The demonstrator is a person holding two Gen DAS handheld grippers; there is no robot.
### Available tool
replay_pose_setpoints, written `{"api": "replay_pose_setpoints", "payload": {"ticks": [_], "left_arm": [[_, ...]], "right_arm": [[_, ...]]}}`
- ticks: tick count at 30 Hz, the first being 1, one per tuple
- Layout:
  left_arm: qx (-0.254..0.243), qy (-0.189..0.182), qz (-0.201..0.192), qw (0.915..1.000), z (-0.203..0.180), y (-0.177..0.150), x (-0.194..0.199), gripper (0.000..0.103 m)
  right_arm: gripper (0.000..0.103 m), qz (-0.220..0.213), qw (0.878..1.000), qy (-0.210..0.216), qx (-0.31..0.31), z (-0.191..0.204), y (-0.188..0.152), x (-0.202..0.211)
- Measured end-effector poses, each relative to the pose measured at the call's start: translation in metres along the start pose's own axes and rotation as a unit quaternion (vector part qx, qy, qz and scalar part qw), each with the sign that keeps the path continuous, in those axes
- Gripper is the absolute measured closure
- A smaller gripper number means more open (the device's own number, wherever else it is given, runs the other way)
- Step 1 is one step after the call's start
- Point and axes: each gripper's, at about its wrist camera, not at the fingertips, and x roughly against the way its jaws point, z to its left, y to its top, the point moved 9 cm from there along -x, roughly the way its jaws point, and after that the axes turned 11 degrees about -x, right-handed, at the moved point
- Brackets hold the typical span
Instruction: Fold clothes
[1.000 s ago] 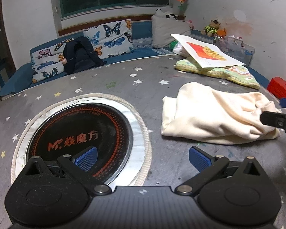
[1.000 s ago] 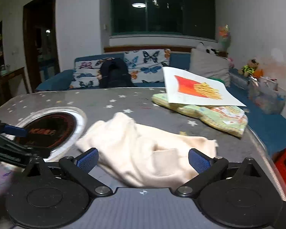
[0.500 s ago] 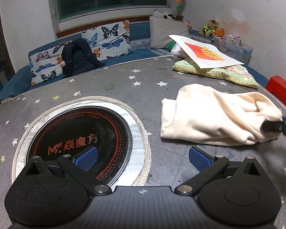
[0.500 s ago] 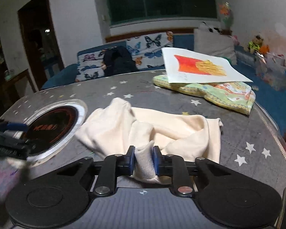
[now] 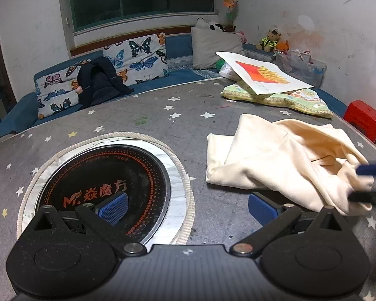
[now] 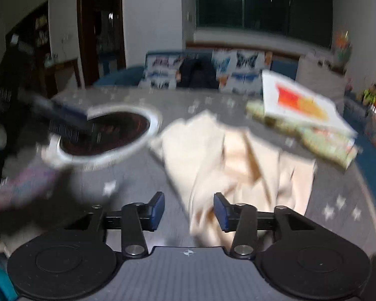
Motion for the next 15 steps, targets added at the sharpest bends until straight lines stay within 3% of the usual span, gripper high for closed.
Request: {"api": "replay_pose_setpoints", "payload": {"ticks": [7, 12, 15], "left_arm": [[0.007, -0.004, 0.006, 0.9999, 0.002, -0.002, 0.000, 0.000], [0.015, -0.001, 0.008, 0.9999, 0.008, 0.001, -0.003, 0.000], [0.017, -0.003, 0.010, 0.9998, 0.007, 0.002, -0.005, 0.000]], "right_arm": [[0.056, 0.010, 0.998, -0.024, -0.060, -0.024, 0.035, -0.056], [0.056, 0.040, 0.992, -0.025, -0.119, -0.043, 0.033, -0.096], [0.058, 0.050, 0.992, -0.020, -0.116, -0.041, 0.026, -0.102]]}}
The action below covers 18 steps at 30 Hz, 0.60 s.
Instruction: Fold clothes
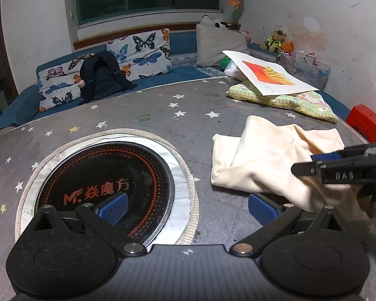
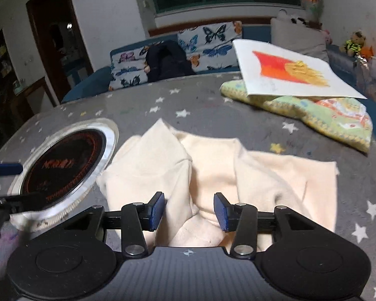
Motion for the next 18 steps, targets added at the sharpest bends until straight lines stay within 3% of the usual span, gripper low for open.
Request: {"api": "replay_pose_setpoints", "payload": {"ticks": [5, 7, 9, 14, 18], "left_arm": [[0.003, -0.013, 0.000, 0.9999, -0.008, 0.005, -0.002, 0.000], [0.002, -0.023, -0.003, 0.9997, -0.015, 0.009, -0.002, 0.000], [-0.004, -0.031, -0.007, 0.9995, -0.024, 0.013, -0.002, 0.000], [-0.019, -0.050, -0.013, 0.9985, -0.052, 0.027, -0.007, 0.000], [-0.028, -0.067, -0.021, 0.9971, -0.074, 0.045, -0.010, 0.000]], "right_arm": [[0.072, 0.003, 1.000, 0.019, 0.020, 0.012, -0.012, 0.009], [0.068, 0.002, 0.999, 0.022, 0.032, 0.018, -0.019, 0.018], [0.056, -0.007, 0.999, 0.019, 0.043, 0.022, -0.025, 0.030], [0.055, -0.045, 0.998, 0.005, 0.045, 0.015, -0.033, 0.067], [0.055, -0.085, 0.995, -0.037, 0.044, -0.004, -0.022, 0.089]]}}
